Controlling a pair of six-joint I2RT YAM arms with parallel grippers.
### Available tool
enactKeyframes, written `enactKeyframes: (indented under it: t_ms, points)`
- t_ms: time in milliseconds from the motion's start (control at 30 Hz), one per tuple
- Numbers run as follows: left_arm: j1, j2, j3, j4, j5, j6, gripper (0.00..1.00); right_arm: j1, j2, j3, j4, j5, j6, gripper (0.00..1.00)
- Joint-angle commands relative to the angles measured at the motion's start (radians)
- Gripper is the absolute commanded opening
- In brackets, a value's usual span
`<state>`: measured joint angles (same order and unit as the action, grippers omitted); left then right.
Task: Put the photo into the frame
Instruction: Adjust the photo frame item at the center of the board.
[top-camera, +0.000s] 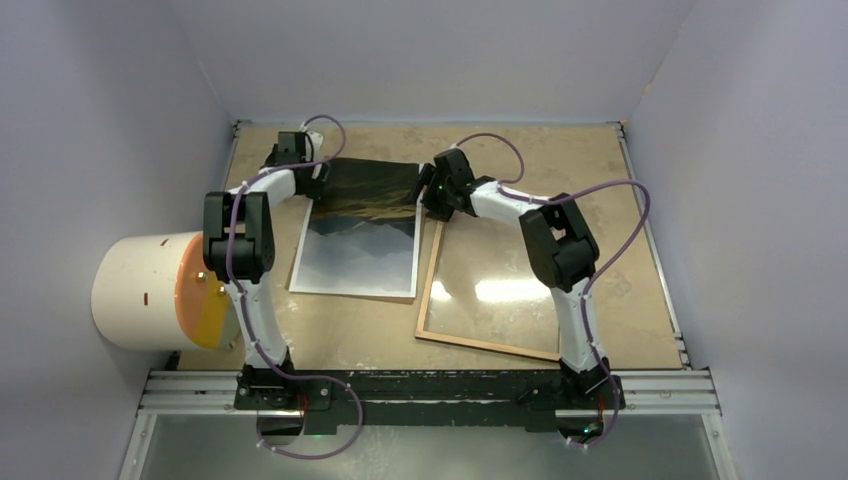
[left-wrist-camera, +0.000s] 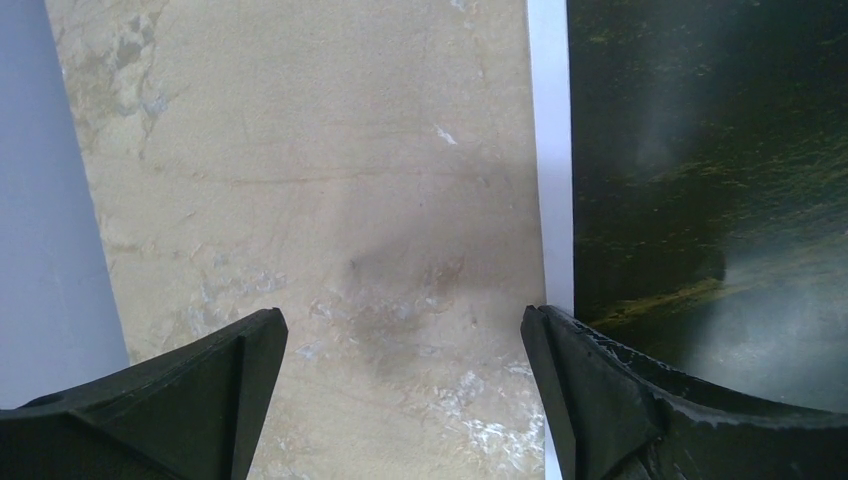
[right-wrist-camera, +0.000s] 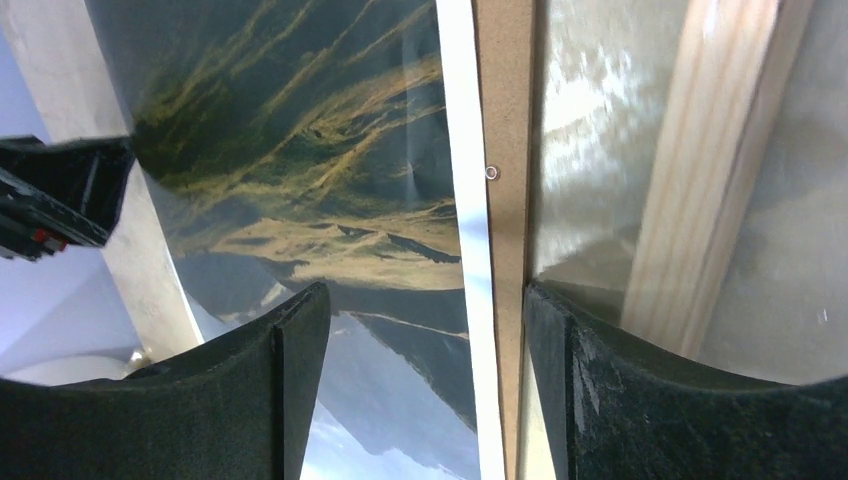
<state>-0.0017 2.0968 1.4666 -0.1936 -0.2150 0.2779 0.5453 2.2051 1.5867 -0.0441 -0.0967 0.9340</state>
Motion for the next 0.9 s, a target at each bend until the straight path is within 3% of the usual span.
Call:
enactKeyframes:
  t_ms: [0, 333, 600, 867]
  points:
    - [-0.042, -0.023, -0.068, -0.031, 0.057, 0.027, 0.97, 0.036, -0.060, -0.105, -0.122, -0.005, -0.034, 0.74]
    - [-0.077, -0.004, -0.138, -0.005, -0.027, 0.078, 0.97, 0.082, -0.190, -0.235, -0.265, 0.038, -0.106, 0.75]
    - [-0.100, -0.002, -0.187, 0.015, -0.061, 0.096, 0.97, 0.110, -0.325, -0.413, -0.212, -0.030, -0.024, 0.75]
    - [-0.104, -0.007, -0.192, 0.014, -0.070, 0.096, 0.97, 0.202, -0.362, -0.484, -0.137, -0.126, 0.069, 0.65]
